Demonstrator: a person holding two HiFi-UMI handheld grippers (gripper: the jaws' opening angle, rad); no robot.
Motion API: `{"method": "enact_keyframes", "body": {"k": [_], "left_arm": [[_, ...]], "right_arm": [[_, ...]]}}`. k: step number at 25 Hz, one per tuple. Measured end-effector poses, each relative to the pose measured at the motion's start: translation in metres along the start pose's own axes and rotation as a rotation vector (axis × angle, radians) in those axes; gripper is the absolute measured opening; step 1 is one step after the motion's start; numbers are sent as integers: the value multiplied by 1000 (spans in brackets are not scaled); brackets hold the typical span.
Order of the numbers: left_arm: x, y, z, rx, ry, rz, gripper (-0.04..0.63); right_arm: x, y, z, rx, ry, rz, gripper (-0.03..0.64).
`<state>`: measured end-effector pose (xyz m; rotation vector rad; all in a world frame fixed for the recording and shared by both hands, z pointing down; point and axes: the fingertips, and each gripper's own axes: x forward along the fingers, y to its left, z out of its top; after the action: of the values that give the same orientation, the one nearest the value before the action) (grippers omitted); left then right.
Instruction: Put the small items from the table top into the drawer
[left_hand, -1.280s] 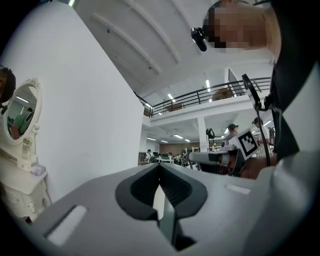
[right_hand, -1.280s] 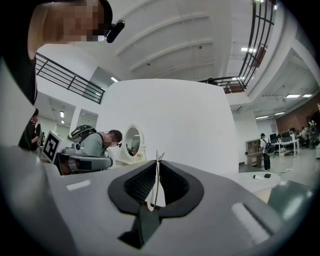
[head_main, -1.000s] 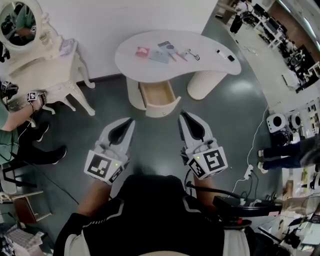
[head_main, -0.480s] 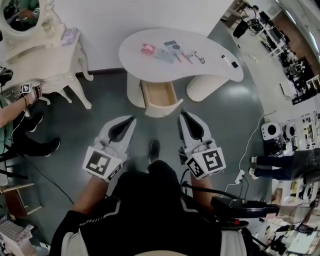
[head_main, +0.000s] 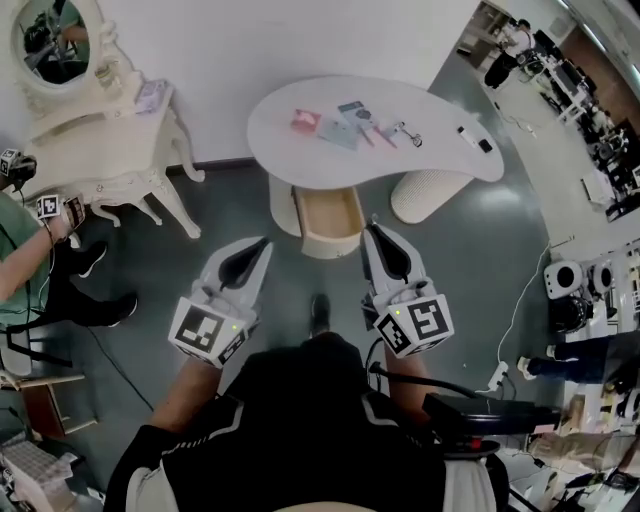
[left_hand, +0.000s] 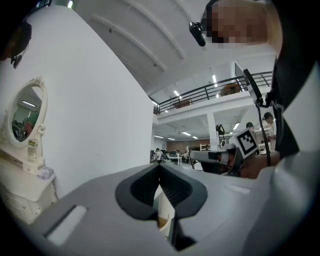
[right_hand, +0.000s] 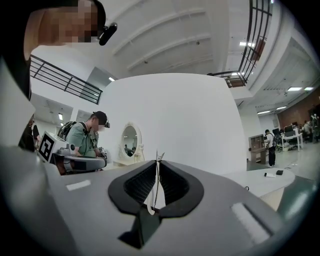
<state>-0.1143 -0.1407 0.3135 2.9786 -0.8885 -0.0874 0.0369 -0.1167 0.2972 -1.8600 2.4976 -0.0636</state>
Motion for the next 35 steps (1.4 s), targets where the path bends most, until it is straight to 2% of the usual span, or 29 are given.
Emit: {"method": "enact_keyframes", "body": {"k": [22,26,35], "left_arm": [[156,26,4,60,75,62,2],[179,33,6,55,80,107,2],[229,28,-1,69,100,114,2]], "right_arm": [[81,-144,12,63,-51,84,28],[88,-172,12,79,-59,87,28],[106,-206,3,69,-25,182,28]]}}
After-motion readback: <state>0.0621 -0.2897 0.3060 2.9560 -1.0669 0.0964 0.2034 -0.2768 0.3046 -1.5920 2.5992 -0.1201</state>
